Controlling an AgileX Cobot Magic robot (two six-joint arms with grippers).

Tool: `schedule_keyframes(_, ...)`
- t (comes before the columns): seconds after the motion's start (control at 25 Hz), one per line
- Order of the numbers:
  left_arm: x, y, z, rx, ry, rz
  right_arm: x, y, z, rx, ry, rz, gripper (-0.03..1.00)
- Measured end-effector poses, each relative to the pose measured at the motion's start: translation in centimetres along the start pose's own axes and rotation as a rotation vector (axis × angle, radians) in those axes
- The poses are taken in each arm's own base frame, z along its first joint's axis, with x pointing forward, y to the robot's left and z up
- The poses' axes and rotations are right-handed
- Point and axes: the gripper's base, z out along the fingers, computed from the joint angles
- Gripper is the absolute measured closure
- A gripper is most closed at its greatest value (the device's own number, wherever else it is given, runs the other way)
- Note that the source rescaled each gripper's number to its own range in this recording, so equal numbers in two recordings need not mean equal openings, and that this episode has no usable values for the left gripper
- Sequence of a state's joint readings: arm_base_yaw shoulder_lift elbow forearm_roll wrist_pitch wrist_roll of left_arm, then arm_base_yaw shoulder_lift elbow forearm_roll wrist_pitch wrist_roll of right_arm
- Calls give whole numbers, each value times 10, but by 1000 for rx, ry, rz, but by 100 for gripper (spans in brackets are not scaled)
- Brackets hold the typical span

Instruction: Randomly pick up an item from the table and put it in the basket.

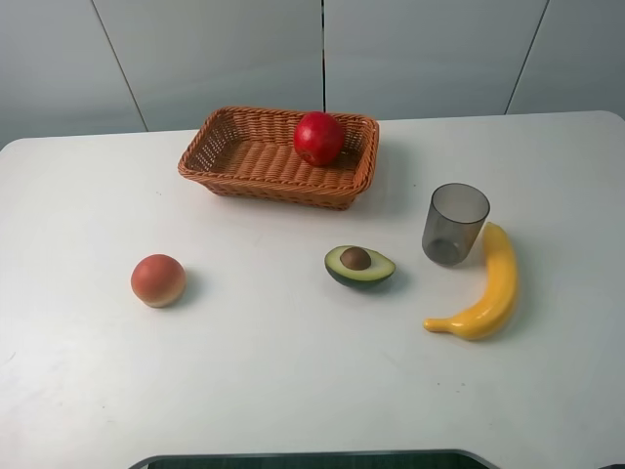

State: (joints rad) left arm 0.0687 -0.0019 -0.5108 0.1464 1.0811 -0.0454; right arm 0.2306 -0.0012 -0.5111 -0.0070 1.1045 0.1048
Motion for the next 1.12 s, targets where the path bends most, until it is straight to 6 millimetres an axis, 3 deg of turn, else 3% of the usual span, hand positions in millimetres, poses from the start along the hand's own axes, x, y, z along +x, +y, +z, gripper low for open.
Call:
schedule_keyframes(0.36,0,0,0,0,0,0,0,1,0,89,-10,28,-3)
schedule_keyframes(1.12,0,0,0,0,0,0,0,5,0,48,-8,-28,-3)
